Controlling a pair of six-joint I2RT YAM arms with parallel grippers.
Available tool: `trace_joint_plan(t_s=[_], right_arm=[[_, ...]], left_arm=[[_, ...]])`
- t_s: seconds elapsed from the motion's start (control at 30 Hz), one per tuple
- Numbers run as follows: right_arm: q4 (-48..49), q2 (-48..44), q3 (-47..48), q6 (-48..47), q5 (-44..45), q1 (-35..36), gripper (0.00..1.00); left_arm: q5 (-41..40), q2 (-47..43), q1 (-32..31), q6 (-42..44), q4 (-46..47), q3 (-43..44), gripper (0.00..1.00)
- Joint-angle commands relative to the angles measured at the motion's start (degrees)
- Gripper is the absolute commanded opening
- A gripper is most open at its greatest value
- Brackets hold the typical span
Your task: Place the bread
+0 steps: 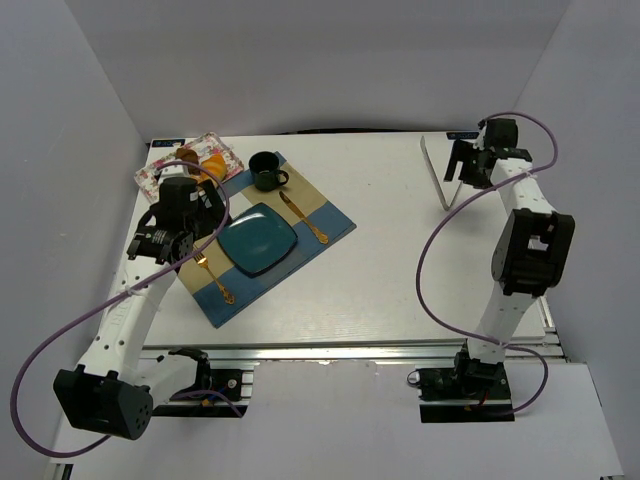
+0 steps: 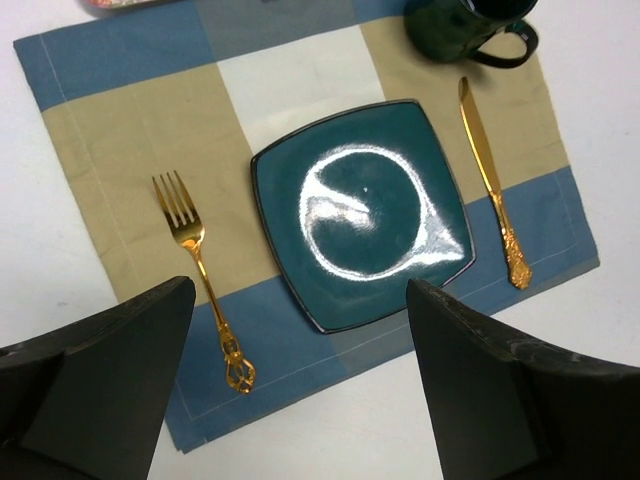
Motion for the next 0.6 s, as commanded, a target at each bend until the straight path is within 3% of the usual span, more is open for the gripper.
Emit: trace_joint_plan(t_s=[0.0, 0.27, 0.57], right_arm=[[4.2, 2.8, 4.3, -0.7, -1.7, 0.5, 0.89], [4.7, 11.6, 10.9, -3.1, 8.3, 2.9, 0.89], [5.4, 16.3, 12.3, -5.0, 7.8, 2.9, 0.89]], left_arm=[[0.2, 0.1, -0.1, 0.8, -3.2, 1.7, 0.98], [0.5, 0.7, -0.1, 0.5, -5.0, 1.8, 0.98], [1.8, 2.6, -0.1, 0.6, -5.4, 1.3, 0.98]])
